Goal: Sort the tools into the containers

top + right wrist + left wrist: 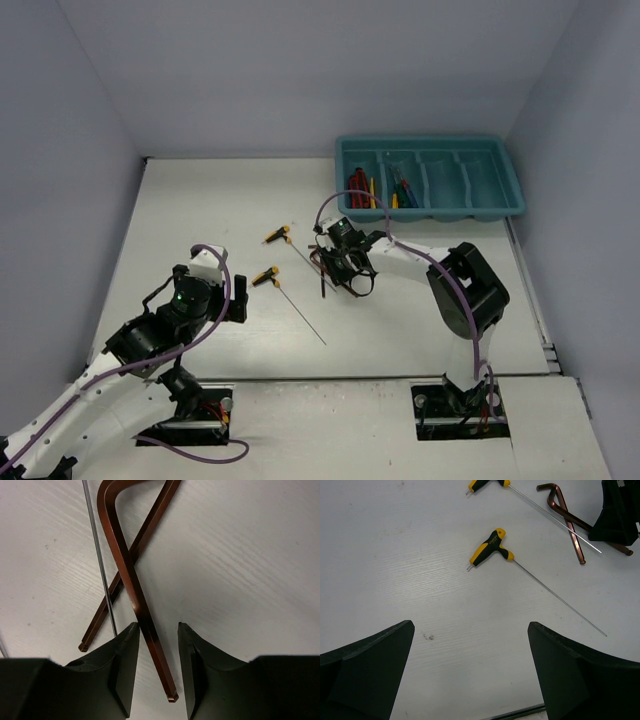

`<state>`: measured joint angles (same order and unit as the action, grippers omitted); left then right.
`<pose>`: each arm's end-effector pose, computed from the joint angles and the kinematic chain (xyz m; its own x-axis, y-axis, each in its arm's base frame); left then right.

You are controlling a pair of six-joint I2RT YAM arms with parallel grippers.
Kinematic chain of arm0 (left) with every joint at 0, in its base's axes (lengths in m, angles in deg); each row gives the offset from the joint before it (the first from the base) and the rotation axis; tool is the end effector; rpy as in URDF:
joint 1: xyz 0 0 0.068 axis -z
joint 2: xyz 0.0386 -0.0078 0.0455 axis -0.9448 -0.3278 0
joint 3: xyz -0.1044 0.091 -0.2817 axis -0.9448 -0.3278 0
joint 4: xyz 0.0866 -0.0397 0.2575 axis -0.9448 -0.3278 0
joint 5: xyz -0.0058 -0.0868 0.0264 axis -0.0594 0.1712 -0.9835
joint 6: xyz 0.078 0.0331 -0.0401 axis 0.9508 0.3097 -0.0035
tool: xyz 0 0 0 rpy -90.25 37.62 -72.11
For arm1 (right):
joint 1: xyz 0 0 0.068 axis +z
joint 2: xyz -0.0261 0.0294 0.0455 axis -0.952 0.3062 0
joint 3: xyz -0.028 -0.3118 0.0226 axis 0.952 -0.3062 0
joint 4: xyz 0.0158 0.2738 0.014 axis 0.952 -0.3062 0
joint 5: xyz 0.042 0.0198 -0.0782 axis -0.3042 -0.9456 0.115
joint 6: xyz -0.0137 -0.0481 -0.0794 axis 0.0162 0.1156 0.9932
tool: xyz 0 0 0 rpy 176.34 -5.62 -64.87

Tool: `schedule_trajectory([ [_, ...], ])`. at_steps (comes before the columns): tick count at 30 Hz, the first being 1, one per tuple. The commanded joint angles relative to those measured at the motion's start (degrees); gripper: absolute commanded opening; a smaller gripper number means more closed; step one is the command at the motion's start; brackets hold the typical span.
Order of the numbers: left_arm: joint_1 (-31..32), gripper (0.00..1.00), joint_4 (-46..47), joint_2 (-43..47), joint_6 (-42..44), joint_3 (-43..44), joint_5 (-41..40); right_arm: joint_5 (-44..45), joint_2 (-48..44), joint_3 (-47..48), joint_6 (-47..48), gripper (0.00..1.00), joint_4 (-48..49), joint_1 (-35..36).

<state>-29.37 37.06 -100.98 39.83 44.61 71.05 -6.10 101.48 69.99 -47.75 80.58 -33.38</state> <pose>0.1305 -0.0809 0.2962 -0.5106 -0.0446 -0.8586 0.2521 0.9470 -0.1991 0.3412 0.2835 0.1648 -0.6313 -0.3952 -0.6672 -0.6166 0.7776 0.1228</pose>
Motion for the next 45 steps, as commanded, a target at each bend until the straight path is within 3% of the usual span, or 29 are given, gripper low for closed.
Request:
schedule_trajectory([
  [1, -0.36, 0.97, 1.81, -0.54, -0.22, 2.22, -0.42, -0.54, 0.87, 1.43, 0.20, 0.29, 1.96, 0.72],
  [4, -0.36, 0.98, 1.97, -0.72, -0.22, 2.14, -0.52, -0.41, 1.60, 1.62, 0.46, 0.22, 2.14, 1.29],
  [8, -0.36, 0.97, 1.89, -1.07, -0.13, 2.22, -0.51, 0.91, 0.69, 2.06, 0.83, 0.01, 2.05, 2.19],
  [18, -0.36, 0.97, 2.02, -1.51, -0.04, 2.31, -0.39, 2.15, -10.04, 13.18, 2.40, 0.00, 0.07, 2.26],
  [22, -0.36, 0.98, 1.96, -1.51, 0.04, 2.40, -0.45, 9.26, -12.57, 18.00, 3.77, 0.00, -1.02, 0.92],
  [26, -0.36, 0.97, 1.83, -1.46, 0.13, 2.45, -1.10, 15.21, -14.32, 20.45, 4.05, 0.00, -1.20, -8.70],
  [29, -0.36, 0.97, 1.74, -1.21, 0.22, 2.49, -1.37, 15.45, -13.29, 22.77, 4.57, 0.00, -1.20, -19.17],
  [35, -0.36, 0.97, 1.53, -0.71, 0.12, 2.31, -2.16, 12.62, -6.01, 29.55, 8.78, 0.00, -1.01, -31.48],
  [45, -0.45, 0.97, 1.27, -2.09, 0.60, 2.46, -3.74, 12.16, 15.69, 45.61, 10.66, 0.00, -1.02, -38.89],
])
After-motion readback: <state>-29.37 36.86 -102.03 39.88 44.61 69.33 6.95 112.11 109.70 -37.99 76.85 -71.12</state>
